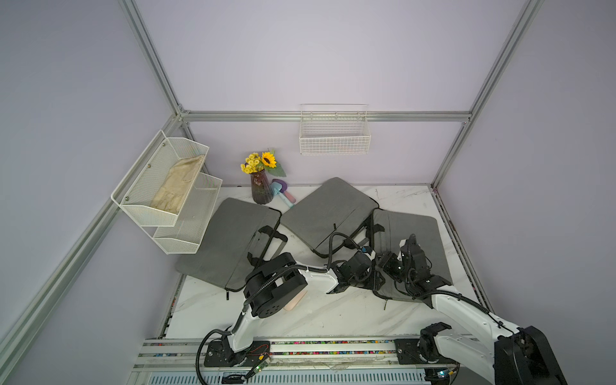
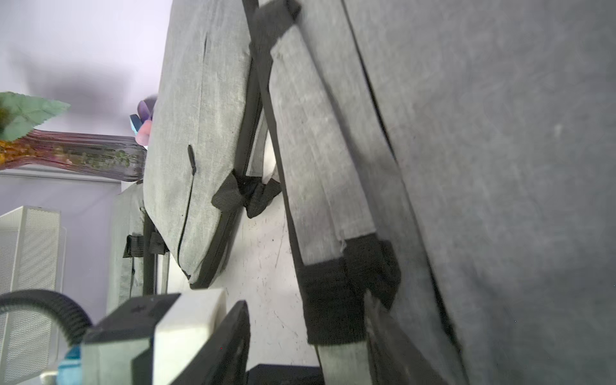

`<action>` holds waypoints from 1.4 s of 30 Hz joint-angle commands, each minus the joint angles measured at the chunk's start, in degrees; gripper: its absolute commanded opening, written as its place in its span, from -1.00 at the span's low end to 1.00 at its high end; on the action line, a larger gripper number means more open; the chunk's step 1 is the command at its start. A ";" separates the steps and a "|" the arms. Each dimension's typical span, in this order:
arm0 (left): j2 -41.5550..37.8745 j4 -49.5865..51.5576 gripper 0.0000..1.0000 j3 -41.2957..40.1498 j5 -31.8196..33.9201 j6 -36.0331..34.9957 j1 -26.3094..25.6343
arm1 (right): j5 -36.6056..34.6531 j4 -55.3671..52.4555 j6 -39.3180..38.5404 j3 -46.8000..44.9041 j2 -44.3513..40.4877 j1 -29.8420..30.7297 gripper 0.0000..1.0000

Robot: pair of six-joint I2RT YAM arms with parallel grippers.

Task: Put the mouse into the laptop bag
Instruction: Move the zippered laptop bag to the center of the board.

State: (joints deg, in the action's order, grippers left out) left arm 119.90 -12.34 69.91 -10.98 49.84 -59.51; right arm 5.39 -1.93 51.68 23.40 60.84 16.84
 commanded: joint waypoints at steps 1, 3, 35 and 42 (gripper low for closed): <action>3.91 3.13 0.06 4.89 -2.70 -1.78 3.39 | 0.62 -2.99 -1.58 2.85 0.89 -0.30 0.16; 4.85 2.84 0.08 6.09 -3.98 -1.72 4.28 | -0.21 -5.43 -2.00 3.76 -0.81 -0.31 0.18; -24.44 -4.90 0.81 -20.58 9.58 -2.00 -9.10 | 3.67 -27.44 3.57 2.54 -25.19 -0.39 0.11; -14.89 -5.54 0.59 -15.02 8.66 2.43 -12.41 | -3.85 -34.12 5.80 5.42 -27.72 -0.47 0.09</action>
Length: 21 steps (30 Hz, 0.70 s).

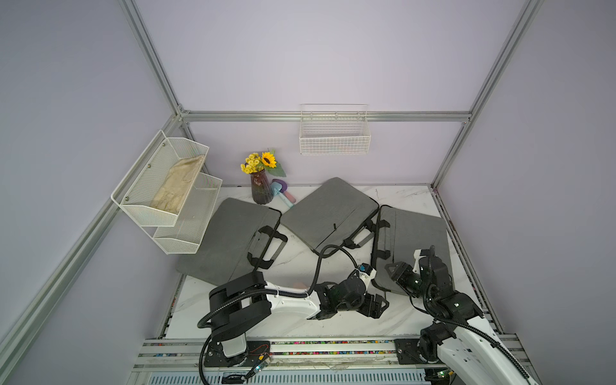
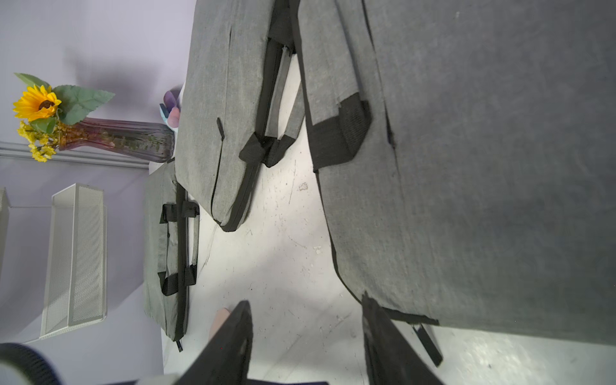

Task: Put the mouse into the laptop bag
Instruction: Move the zippered laptop bag to the center of the board, then zip the zipper on the zippered laptop bag.

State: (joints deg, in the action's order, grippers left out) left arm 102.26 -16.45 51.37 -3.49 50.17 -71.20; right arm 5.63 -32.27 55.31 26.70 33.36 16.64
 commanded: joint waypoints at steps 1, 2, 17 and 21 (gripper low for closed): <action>4.46 -0.98 0.56 4.57 1.03 2.86 -0.91 | -4.62 -3.81 2.21 2.33 0.09 -0.28 0.09; 6.14 0.06 0.52 5.92 0.98 3.53 -0.87 | -5.27 -3.97 2.42 2.62 0.50 -0.29 0.08; 17.16 26.19 0.14 24.57 9.78 6.37 -1.21 | -9.45 -4.01 3.28 6.16 0.21 -0.25 0.09; 18.96 34.11 0.01 29.20 12.80 6.78 -1.89 | -9.60 -3.81 3.83 6.52 -0.01 -0.27 0.10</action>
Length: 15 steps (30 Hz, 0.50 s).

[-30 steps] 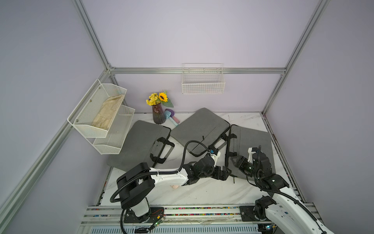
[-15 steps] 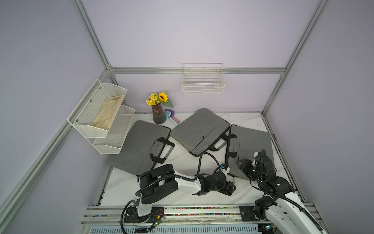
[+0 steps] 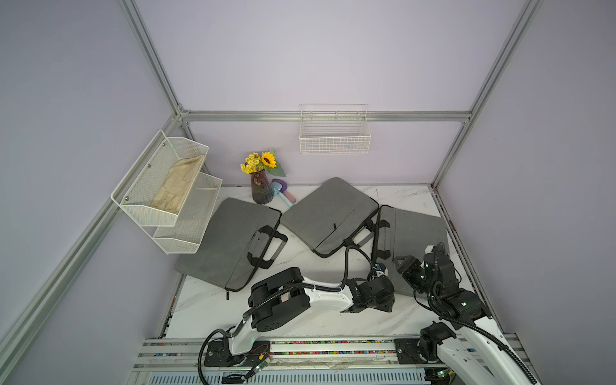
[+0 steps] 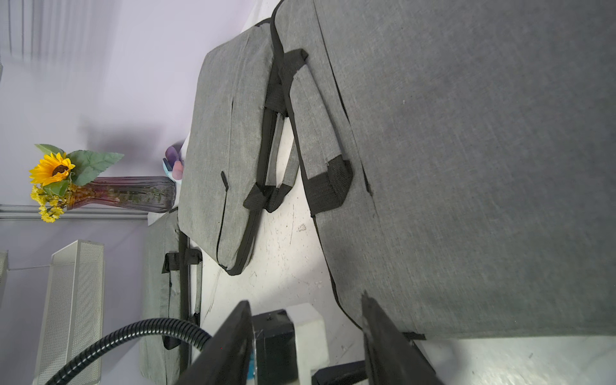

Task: Put the mouse into the laptop bag
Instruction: Zip the zipper on the zippered laptop bag.

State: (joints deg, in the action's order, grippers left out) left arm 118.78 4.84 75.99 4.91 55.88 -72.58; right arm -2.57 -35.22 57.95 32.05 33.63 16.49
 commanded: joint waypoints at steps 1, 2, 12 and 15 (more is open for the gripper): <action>3.07 13.89 -0.04 5.49 4.61 0.86 -0.60 | -1.44 -0.89 1.28 1.19 -0.39 -0.13 0.10; 3.56 14.57 -0.07 6.36 4.79 0.64 -0.78 | -1.39 -0.94 1.28 1.21 -0.50 -0.12 0.10; 7.67 18.04 -0.36 11.02 4.48 0.42 -1.08 | -0.46 -0.79 2.08 0.68 -1.37 -0.14 0.11; 8.84 19.54 -0.43 12.65 4.56 0.46 -1.23 | -0.55 -0.84 2.43 0.50 -1.68 -0.07 0.11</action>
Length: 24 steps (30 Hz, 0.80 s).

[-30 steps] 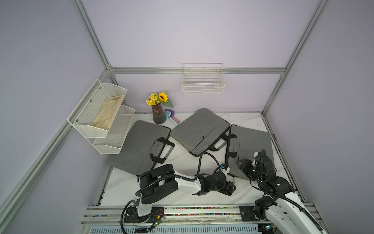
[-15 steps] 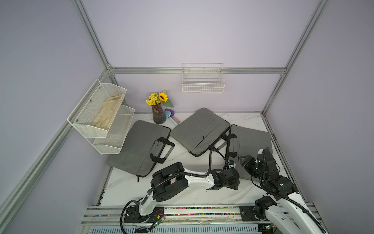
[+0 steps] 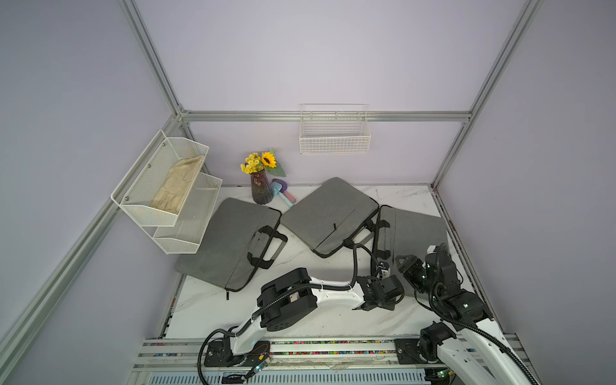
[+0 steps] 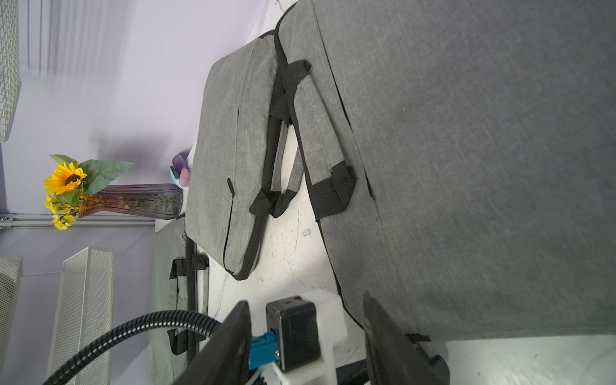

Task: Put the mouse into the laptop bag
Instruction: Zip the zipper on the zippered laptop bag.

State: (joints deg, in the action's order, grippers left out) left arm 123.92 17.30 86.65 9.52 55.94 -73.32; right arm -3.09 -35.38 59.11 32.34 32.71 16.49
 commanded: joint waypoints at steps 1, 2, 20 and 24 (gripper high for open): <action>4.01 7.60 -0.46 2.48 0.13 0.27 -0.57 | 0.06 -0.68 1.36 0.10 -1.01 -0.14 0.11; 4.33 8.20 -0.49 2.92 0.37 0.31 -0.60 | 0.08 -0.66 1.45 -0.07 -1.23 -0.12 0.11; -2.52 7.54 -1.00 2.53 2.26 -7.22 -0.47 | 3.40 -14.37 17.18 -1.70 -0.13 -0.14 0.12; -4.44 6.48 -1.00 3.64 1.73 -10.00 0.13 | 6.68 -14.24 20.74 -5.53 -3.45 -0.13 0.12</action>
State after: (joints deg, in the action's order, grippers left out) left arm 124.36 23.22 90.11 10.70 49.89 -73.56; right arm 0.64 -45.87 74.48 29.04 31.27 16.49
